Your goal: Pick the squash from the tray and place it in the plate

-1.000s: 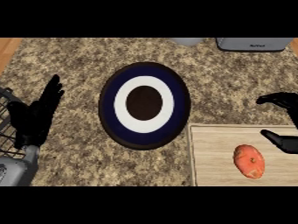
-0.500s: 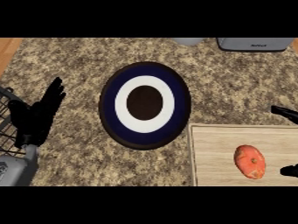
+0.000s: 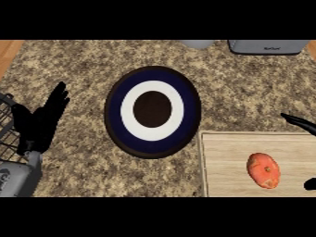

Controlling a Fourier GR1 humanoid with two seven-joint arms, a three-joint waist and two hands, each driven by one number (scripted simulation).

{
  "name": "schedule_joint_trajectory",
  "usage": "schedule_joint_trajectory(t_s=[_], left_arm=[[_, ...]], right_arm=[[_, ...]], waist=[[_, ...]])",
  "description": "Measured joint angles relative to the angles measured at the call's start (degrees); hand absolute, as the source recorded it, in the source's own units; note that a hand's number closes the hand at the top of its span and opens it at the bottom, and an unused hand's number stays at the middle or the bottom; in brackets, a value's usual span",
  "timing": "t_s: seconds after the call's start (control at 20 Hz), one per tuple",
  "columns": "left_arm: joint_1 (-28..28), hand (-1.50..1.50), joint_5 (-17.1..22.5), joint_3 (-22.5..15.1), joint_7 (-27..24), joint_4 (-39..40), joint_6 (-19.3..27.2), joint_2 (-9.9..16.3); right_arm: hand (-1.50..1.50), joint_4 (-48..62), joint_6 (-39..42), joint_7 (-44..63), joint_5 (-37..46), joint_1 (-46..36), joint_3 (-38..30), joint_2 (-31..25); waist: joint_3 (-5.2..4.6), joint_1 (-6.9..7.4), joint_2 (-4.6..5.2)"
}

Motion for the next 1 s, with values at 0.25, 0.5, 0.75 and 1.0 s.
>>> schedule_joint_trajectory(t_s=[0.25, 0.5, 0.75, 1.0], left_arm=[[1.4, 0.00, 0.0, 1.4, -0.6, -0.1, -1.8, -0.1], [-0.2, 0.00, -1.0, 3.0, -1.5, 2.9, -3.0, -1.3], [0.8, 0.00, -2.2, 3.9, -0.5, 1.1, -3.6, -2.1], [0.9, 0.00, -3.7, 4.9, 0.5, 0.5, -4.5, -3.2]], right_arm=[[-1.50, -0.7, -0.6, 1.4, 5.1, -1.6, 3.1, -1.5], [-1.50, -3.6, -2.7, 3.7, 11.0, -1.8, 4.7, -1.3], [-1.50, -6.5, -2.3, 7.0, 16.7, -1.4, 6.0, 0.1], [-1.50, -7.0, -0.3, 9.0, 21.7, -2.0, 5.9, 1.9]], waist=[[-0.03, -0.07, -0.06], [-0.05, -0.43, -0.10], [-0.06, -0.39, -0.14], [-0.06, -0.37, -0.13]])
